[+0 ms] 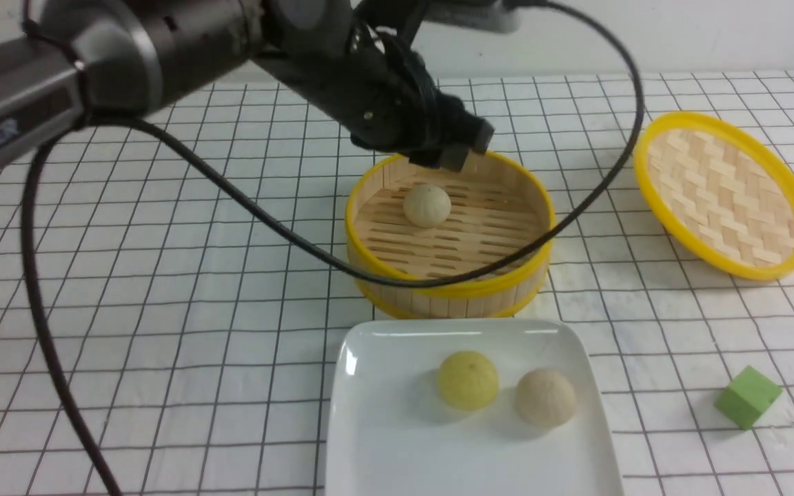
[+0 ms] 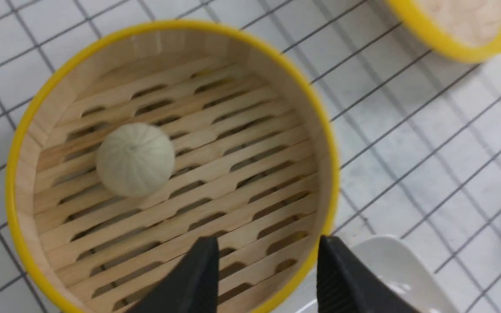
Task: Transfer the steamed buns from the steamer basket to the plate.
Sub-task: Use the left arm to grab the steamed stuffed bun that is closest to it
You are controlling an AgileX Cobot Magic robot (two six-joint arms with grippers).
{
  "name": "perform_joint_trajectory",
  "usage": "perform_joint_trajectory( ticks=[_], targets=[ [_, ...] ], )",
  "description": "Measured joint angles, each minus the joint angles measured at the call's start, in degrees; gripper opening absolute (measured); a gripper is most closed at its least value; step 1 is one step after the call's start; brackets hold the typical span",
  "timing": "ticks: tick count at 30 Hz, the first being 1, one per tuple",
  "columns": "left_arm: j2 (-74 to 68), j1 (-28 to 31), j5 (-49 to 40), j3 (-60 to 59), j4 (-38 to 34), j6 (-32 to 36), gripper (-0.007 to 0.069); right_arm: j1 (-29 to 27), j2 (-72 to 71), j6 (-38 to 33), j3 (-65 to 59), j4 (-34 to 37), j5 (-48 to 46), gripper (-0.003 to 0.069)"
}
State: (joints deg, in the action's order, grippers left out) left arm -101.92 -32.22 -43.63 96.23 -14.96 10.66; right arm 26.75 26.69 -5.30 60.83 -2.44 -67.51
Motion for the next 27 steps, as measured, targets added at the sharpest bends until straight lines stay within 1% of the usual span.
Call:
perform_joint_trajectory(
  ticks=[2, 6, 8, 10, 13, 16, 19, 22, 27],
  targets=[
    [1.42, 0.0, -0.7, 2.5, -0.44, 0.83, 0.0338, 0.0, 0.0, 0.0, 0.0, 0.0, -0.08, 0.0474],
    [1.26, 0.0, -1.51, 7.1, 0.77, 0.14, 0.0338, 0.0, 0.0, 0.0, 0.0, 0.08, -0.12, 0.0474],
    [-0.58, 0.0, -2.22, 11.23, 3.96, -2.46, 0.0338, 0.0, 0.0, 0.0, 0.0, 0.08, -0.23, 0.0474],
    [-1.88, 0.23, -2.72, 12.59, 5.26, -3.73, 0.0338, 0.0, 0.0, 0.0, 0.0, 0.08, -0.23, 0.0474],
    [-6.51, 2.14, -5.84, 16.68, 8.21, -5.79, 0.0338, 0.0, 0.0, 0.0, 0.0, 0.12, -0.25, 0.0474],
    [-11.9, 4.61, -9.38, 18.71, 7.18, -5.61, 0.0337, 0.0, 0.0, 0.0, 0.0, 0.14, -0.25, 0.0474],
    [-15.81, 5.84, -10.92, 19.13, 4.89, -2.76, 0.0337, 0.0, 0.0, 0.0, 0.0, 0.14, -0.25, 0.0474],
    [-19.17, 5.9, -11.23, 19.3, 2.63, 0.81, 0.0337, 0.0, 0.0, 0.0, 0.0, 0.14, -0.25, 0.0474],
    [-22.89, 5.71, -11.23, 19.3, 0.15, 2.76, 0.0337, 0.0, 0.0, 0.0, 0.0, 0.19, -0.25, 0.0474]
  ],
)
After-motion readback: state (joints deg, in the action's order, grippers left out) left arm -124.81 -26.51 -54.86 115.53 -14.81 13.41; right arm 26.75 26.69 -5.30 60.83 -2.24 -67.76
